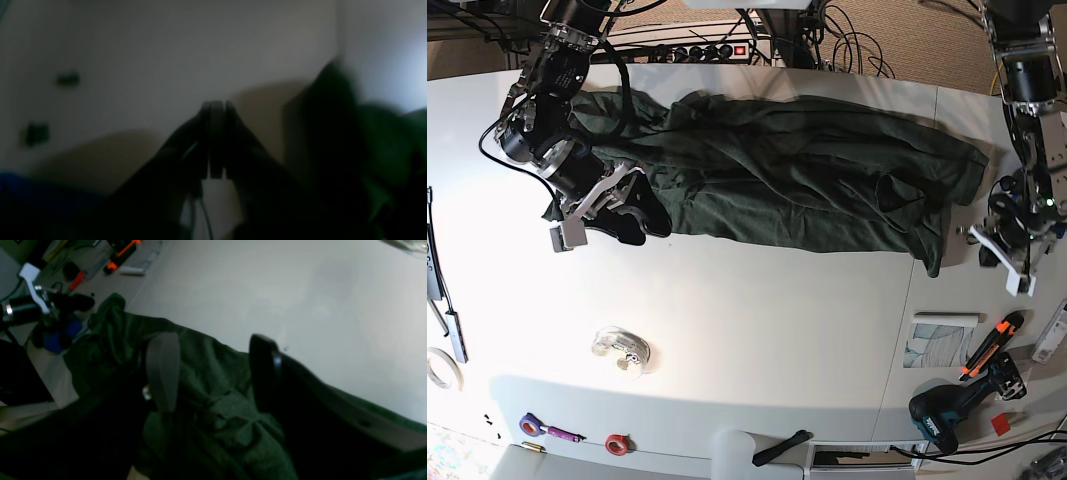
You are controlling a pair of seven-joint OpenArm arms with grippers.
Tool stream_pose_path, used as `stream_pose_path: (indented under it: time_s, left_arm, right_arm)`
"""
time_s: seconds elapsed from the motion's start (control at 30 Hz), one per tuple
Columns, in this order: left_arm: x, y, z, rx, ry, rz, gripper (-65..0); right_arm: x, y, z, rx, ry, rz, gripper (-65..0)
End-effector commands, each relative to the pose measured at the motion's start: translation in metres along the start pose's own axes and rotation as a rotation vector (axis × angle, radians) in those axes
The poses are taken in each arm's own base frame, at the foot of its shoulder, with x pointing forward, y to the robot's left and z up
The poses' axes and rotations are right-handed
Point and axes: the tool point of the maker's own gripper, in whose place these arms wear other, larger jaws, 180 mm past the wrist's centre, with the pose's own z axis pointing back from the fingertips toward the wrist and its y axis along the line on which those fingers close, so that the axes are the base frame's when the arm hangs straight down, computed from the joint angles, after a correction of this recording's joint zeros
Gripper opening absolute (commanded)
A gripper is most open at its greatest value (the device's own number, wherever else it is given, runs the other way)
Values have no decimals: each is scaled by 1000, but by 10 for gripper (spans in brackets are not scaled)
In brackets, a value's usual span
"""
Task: Layout the t-shirt on the table in an organized manner, then fold the t-shirt properly
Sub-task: 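Grasp the end of the green shirt strip with the left gripper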
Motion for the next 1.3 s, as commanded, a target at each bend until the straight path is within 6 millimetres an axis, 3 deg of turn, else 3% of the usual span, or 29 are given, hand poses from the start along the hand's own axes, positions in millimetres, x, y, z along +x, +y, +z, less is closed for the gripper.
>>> stream_pose_path:
  time_s: [0.0, 0.07, 0.2, 0.27, 0.4, 0.57, 0.8, 1.07, 1.27]
  left_arm:
    - [25, 7, 6, 5, -64, -17, -650]
    - [33, 2, 6, -25, -79, -15, -614]
    - [38, -20, 14, -194, -69, 40, -387]
    - [38, -26, 22, -268, -56, 83, -350]
    - [40, -27, 41, -374, -51, 165, -338]
    - [27, -28, 69, -513, -34, 276, -338]
    - [-40, -34, 84, -554, 50, 322, -249]
    - [-58, -35, 74, -495, 43, 347, -250]
    - [-68, -53, 55, -471, 86, 271, -250]
  right_arm:
    - [16, 4, 2, 16, -52, 25, -320]
    - [16, 4, 2, 17, -52, 24, -320]
    - [16, 4, 2, 17, -52, 24, -320]
    - [16, 4, 2, 17, -51, 24, -320]
    - [16, 4, 2, 17, -51, 24, -320]
    - [16, 4, 2, 17, -52, 24, -320]
    - [16, 4, 2, 17, -52, 24, -320]
    - [16, 4, 2, 17, -52, 24, -320]
    - [16, 4, 2, 17, -52, 24, -320]
